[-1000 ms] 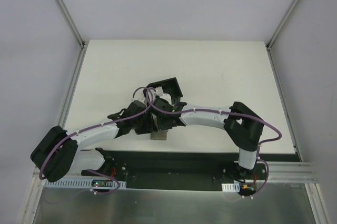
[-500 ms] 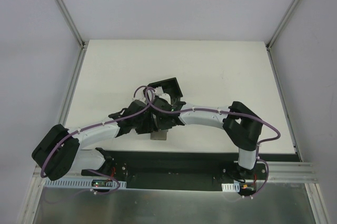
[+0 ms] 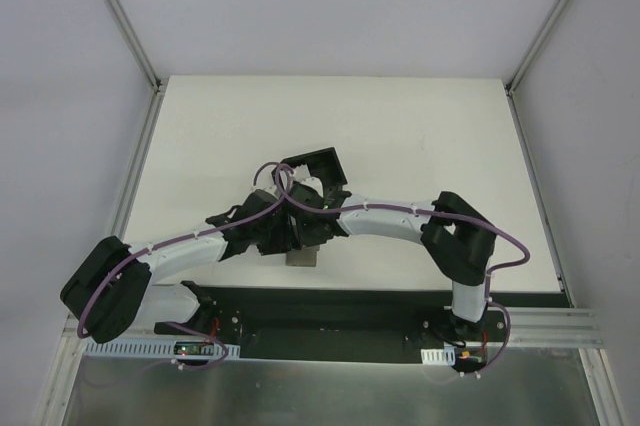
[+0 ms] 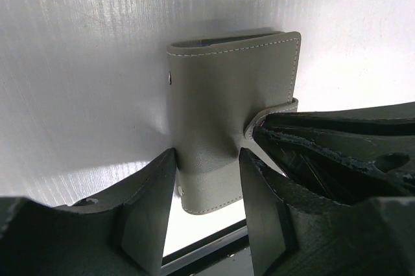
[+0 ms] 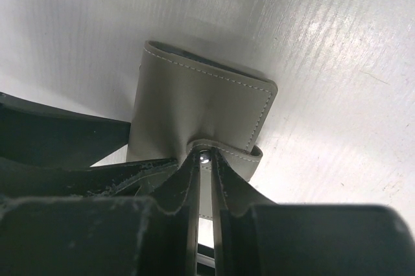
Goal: Put the credit cards into the card holder
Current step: Close the card holder at the center of the board.
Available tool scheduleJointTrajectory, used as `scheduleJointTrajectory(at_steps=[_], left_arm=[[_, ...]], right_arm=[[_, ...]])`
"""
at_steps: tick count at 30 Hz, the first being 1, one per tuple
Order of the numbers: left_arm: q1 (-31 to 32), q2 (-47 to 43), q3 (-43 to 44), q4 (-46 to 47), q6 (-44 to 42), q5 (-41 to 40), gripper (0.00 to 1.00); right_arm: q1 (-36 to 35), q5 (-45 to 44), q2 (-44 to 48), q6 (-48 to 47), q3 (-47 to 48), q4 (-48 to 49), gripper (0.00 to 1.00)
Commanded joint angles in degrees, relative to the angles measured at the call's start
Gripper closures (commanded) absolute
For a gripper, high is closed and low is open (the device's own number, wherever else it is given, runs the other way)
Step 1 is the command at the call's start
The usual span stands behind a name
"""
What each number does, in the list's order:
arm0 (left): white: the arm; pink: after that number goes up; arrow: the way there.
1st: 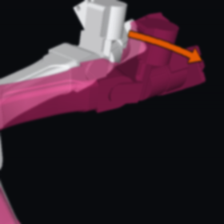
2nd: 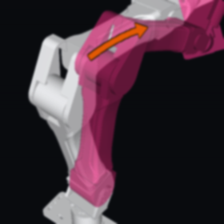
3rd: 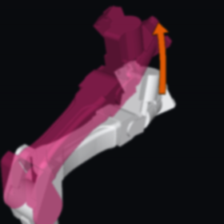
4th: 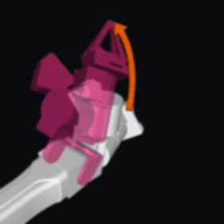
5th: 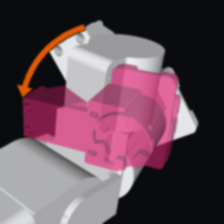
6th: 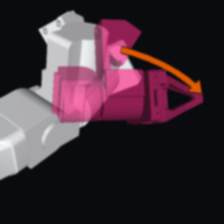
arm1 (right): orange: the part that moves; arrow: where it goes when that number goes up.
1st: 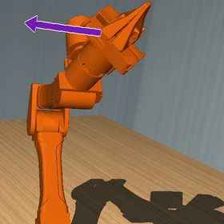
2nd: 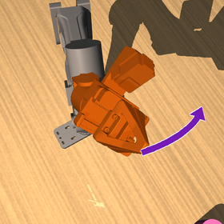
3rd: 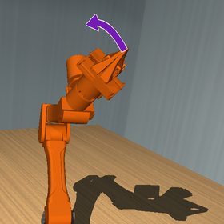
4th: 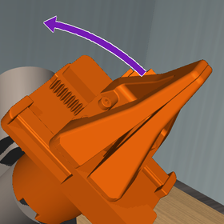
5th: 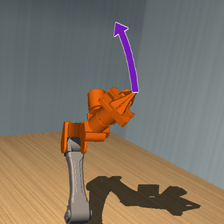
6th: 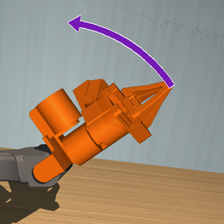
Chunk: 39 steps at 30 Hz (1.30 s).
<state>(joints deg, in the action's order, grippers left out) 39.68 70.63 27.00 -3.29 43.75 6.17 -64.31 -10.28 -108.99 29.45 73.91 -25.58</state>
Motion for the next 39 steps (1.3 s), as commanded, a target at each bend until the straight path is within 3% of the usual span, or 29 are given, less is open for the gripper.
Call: scheduleJointTrajectory(at_steps=[1, 7, 12, 16, 22, 29, 33, 36, 39], left_arm=[[1.0, 0.9, -2.4, -5.1, -2.0, -1.7, 0.55], [1.0, -0.6, -3.7, -5.1, -1.3, -4.6, 0.56], [1.0, -4.4, -5.6, -4.9, 0.3, -5.6, 0.57], [1.0, -9.0, -7.8, -2.1, 0.2, -5.5, 0.51], [0.9, -6.7, -6.5, 1.4, -0.2, -3.3, 0.49], [1.0, -1.8, -7.5, 3.0, 1.6, -1.8, 0.65], [1.0, -3.9, -8.7, 2.9, 1.5, -1.6, 0.69], [1.0, -4.7, -8.9, 3.0, 1.5, -1.4, 0.73], [1.0, -4.8, -8.6, 3.0, 1.7, -1.3, 0.73]], right_arm=[[-1.1, 3.8, -9.0, -1.9, -3.8, -8.8, 0.92], [-1.9, 0.9, -9.4, -0.4, -4.9, -11.7, 0.91], [-1.6, 1.8, -4.8, 1.8, -9.6, -6.1, 0.92], [-0.5, 4.6, -2.0, 2.7, -11.9, 1.3, 0.90], [1.1, 8.7, -3.8, 2.8, -11.8, 4.8, 0.85], [1.6, 8.4, -2.3, 2.8, -13.8, 6.2, 0.75], [0.9, 6.0, -3.5, 2.6, -11.7, 2.0, 0.77], [-0.5, -0.2, -4.2, 1.8, -8.0, -5.8, 0.87], [-0.9, -2.3, -3.4, 1.7, -7.1, -6.8, 0.87]])
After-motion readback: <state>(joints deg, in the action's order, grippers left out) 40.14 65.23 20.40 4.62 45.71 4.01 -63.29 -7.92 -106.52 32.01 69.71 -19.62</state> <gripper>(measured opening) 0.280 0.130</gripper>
